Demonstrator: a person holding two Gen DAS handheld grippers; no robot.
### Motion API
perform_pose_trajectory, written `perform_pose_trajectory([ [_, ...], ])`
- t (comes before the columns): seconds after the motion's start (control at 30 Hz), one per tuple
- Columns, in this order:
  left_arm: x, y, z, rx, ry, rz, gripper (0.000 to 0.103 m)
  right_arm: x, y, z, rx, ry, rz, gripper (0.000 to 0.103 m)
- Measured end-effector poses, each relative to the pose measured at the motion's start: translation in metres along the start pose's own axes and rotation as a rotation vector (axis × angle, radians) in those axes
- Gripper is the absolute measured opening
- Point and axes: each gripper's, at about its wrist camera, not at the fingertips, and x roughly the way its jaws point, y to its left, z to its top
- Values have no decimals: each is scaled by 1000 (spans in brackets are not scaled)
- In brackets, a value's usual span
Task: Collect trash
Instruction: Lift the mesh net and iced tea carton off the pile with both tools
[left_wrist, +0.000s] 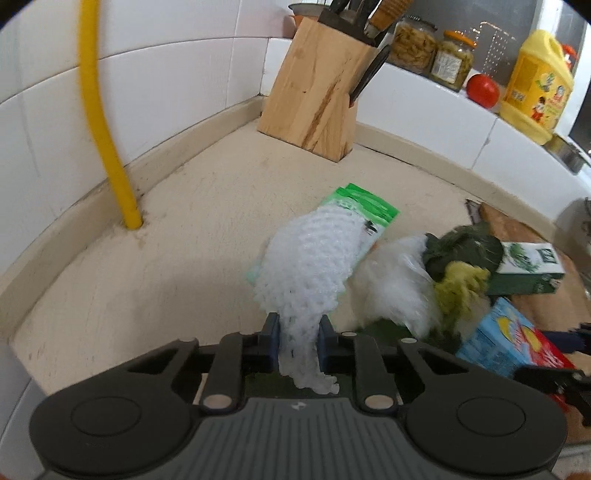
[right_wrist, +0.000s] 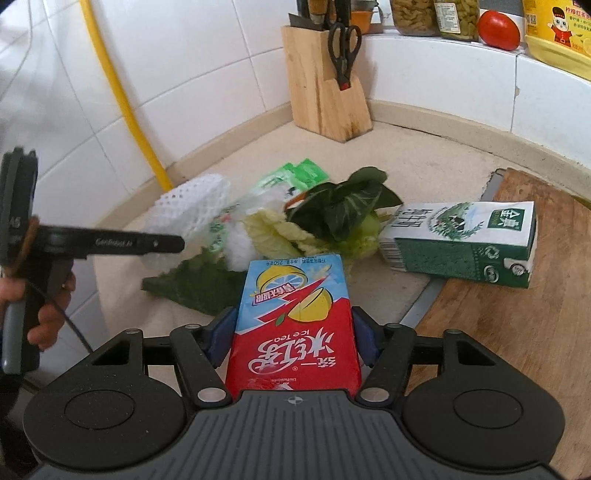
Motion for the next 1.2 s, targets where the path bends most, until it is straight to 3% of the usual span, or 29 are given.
perform_pose_trajectory([
  [0.3, -44, -18, -48, 16, 9, -39, 16, 3, 20, -15, -32, 29, 53, 71],
  [0.5, -40, -27, -68, 48, 41, 36, 19, 12, 34, -23, -73, 53, 45, 71],
  [0.67, -40, -36, -67, 95, 4, 78, 44, 16, 41, -25, -95, 55, 27, 73],
  [0.87, -31, -43, -59, 150, -20, 111, 57, 17, 41, -28, -105, 65, 6, 75],
  [1.03, -18, -47, -57, 156, -3, 113, 55, 19, 41, -30, -106, 66, -1, 73],
  [1.17, -14, -49, -59, 150, 26, 107, 28, 17, 38, -30, -89, 63, 5, 71],
  [1.2, -14, -49, -60, 150, 30, 109, 25, 16, 38, -31, -81, 61, 8, 71],
])
